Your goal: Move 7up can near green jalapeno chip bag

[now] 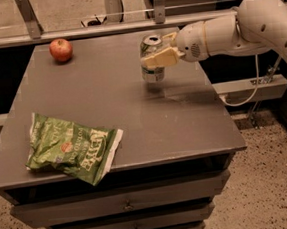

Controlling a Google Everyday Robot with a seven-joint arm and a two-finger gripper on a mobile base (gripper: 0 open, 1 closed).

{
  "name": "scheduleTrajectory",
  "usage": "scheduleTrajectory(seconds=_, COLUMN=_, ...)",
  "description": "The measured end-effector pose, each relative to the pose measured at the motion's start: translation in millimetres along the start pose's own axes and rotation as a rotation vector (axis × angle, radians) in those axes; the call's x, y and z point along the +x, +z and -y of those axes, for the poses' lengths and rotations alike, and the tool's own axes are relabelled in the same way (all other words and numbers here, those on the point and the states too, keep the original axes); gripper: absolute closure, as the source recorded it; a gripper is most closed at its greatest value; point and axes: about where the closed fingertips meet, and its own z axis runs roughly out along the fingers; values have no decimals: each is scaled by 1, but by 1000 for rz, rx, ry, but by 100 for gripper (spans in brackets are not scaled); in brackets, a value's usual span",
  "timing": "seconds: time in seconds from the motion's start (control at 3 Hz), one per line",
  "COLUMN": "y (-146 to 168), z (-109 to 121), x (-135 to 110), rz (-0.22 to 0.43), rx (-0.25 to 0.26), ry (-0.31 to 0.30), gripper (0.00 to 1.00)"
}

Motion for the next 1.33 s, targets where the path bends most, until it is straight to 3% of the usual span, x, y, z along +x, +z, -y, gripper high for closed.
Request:
scheduleTrajectory(seconds=0.33, y=20, z=-32, x=-8, rz=17, rx=-50, ry=-26, gripper=100)
scheduleTrajectory(seconds=0.67, y=50, z=-76, x=-17, rz=39, rx=-135, ry=-29, gripper=100)
scheduleTrajectory(seconds=1.33, y=85, z=-129, x=-6, rz=52, rx=-232, ry=21, gripper=100)
